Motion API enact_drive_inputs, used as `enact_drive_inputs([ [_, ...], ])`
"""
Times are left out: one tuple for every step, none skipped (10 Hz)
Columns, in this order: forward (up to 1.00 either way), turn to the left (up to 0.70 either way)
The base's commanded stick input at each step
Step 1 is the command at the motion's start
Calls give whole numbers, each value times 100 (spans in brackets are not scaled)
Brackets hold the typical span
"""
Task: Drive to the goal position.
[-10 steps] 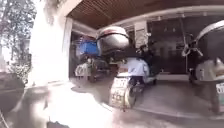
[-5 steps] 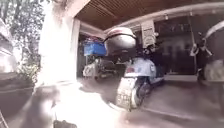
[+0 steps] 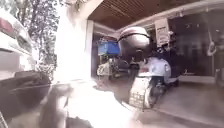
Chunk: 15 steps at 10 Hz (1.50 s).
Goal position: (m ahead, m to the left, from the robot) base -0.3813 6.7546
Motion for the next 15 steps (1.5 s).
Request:
enact_drive_inputs([
  [0, 45],
  [0, 45],
  [0, 45],
  [0, 40],
  [0, 0],
  [0, 0],
  [0, 0],
  [0, 0],
  [0, 0],
  [0, 0],
  [0, 0],
  [0, 0],
  [0, 0],
  [2, 0],
  [13, 0],
])
